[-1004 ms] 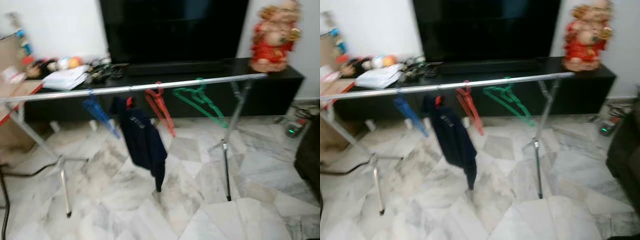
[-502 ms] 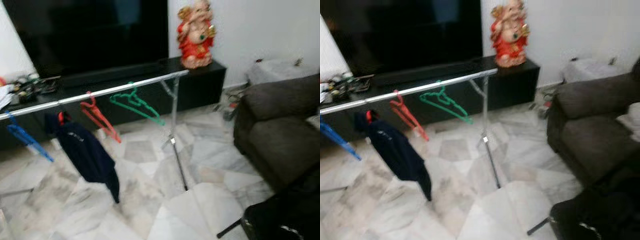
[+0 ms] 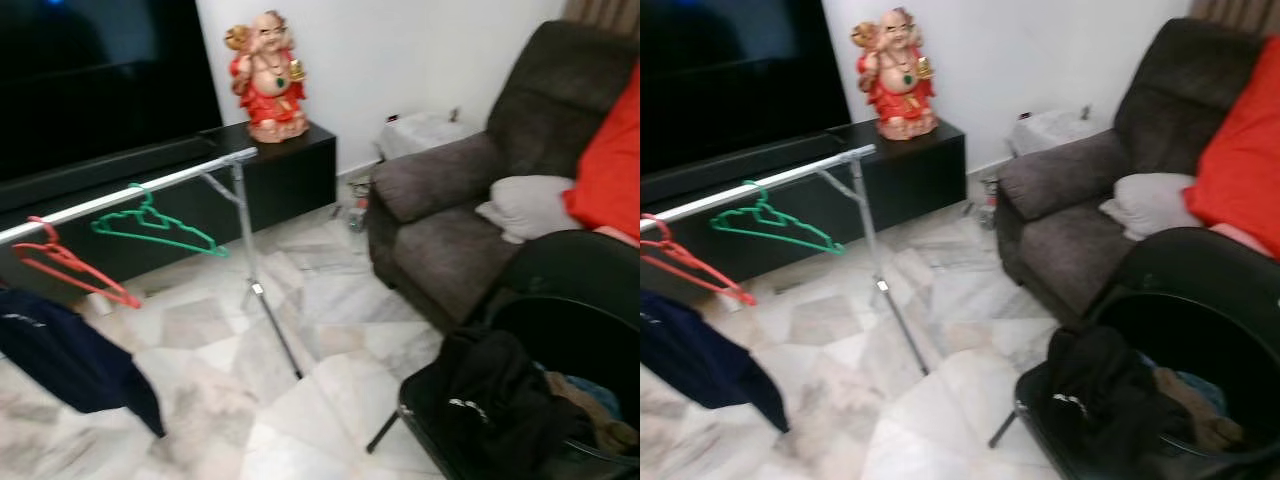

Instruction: Hang hanger

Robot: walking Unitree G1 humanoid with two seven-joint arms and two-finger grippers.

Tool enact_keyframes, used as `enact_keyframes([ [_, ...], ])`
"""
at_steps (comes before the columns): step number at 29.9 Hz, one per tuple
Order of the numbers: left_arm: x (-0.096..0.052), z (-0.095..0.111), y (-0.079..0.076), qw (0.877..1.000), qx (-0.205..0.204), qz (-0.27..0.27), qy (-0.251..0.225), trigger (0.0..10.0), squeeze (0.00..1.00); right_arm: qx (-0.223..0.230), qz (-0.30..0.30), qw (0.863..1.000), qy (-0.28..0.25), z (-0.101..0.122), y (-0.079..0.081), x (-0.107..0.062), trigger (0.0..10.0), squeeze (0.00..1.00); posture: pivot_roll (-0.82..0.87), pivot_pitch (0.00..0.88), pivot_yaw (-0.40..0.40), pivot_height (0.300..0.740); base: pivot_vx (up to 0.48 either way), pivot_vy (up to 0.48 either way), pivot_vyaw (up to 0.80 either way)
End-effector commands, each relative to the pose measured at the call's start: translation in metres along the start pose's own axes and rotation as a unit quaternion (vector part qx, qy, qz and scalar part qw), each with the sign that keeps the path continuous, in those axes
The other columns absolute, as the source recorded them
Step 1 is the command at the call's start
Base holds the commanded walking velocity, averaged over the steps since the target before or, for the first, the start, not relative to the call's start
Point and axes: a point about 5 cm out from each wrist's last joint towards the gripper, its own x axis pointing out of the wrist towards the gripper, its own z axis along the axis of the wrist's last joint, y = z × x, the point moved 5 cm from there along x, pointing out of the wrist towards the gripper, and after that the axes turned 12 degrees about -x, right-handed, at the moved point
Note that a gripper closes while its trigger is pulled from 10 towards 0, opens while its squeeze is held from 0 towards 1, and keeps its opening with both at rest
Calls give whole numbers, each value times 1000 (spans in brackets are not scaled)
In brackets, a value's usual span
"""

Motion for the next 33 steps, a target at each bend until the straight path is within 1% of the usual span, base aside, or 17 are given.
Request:
enact_keyframes([
  [1, -1, -9, -3, 1000, -16, 1, 15, 10000, 0, 1, -1, 1000, 7, -4, -2, 0, 10000, 0, 16, 0, 70, 740, 0, 0, -788],
  [4, -1, -9, -2, 1000, -26, 4, 16, 10000, 0, 0, 0, 1000, 7, -4, -1, 0, 10000, 0, 16, 0, 71, 740, 0, 270, -788],
  [7, -1, -8, -2, 1000, -15, 2, 14, 10000, 0, 0, 0, 1000, 6, -4, -1, 0, 10000, 0, 15, 0, 74, 740, 0, 480, -788],
  [18, -1, -7, -1, 1000, -18, 5, 7, 10000, 0, 0, 1, 1000, 4, -3, 0, 0, 10000, 0, 17, 0, 75, 740, 0, 0, -788],
  [19, -1, -4, 5, 1000, -18, 7, 2, 10000, 0, 1, 1, 1000, 4, -3, 0, 0, 10000, 0, 17, 0, 75, 740, 0, 0, -788],
  [20, -1, 2, 17, 1000, -22, 11, -10, 10000, 0, 2, 1, 1000, 4, -3, 0, 0, 10000, 0, 15, 0, 76, 740, 0, 0, -788],
  [22, -1, 12, 26, 999, -25, 12, -23, 10000, 0, 2, 0, 1000, 2, -2, 0, 0, 10000, 0, 16, 0, 76, 740, 0, 0, -788],
  [25, 0, 19, 27, 999, -27, 12, -35, 10000, 0, 4, -1, 1000, -1, -1, 0, 0, 10000, 0, 17, 0, 76, 740, 0, 0, -788],
  [28, 0, 22, 27, 999, -30, 12, -39, 10000, 0, 3, 0, 1000, -4, 1, 1, 0, 10000, 0, 18, 0, 75, 740, 0, 0, -788],
  [33, 0, 27, 26, 997, -54, 12, -46, 10000, 0, -8, 3, 1000, -25, 12, 3, 1, 10000, 0, 15, 0, 77, 740, 0, 0, -675],
])
